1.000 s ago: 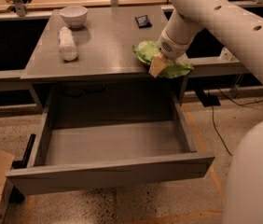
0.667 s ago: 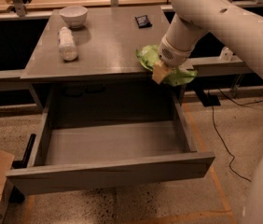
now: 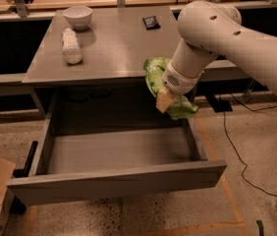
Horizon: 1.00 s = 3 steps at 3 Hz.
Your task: Place green rice chip bag into top drawer
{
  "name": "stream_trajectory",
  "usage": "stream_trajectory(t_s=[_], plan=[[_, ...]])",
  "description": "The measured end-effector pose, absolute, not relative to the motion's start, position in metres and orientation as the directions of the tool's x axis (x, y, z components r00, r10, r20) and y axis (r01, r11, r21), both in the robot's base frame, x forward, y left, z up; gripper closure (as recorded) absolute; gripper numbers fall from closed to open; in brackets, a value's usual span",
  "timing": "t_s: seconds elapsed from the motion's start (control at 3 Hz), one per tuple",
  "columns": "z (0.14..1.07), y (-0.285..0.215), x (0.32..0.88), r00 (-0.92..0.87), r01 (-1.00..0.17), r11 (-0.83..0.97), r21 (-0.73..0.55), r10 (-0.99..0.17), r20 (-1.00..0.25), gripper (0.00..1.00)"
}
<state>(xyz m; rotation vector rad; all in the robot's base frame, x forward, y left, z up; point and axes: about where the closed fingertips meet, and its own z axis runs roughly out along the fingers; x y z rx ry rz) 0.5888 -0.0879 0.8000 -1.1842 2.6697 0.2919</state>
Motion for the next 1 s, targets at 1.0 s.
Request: stream_trajectory(t_s=[1.0], plan=[[0.771, -0.099, 0.56, -0.681, -0.732, 0.66, 0.169, -0.716, -0.151, 1.0]])
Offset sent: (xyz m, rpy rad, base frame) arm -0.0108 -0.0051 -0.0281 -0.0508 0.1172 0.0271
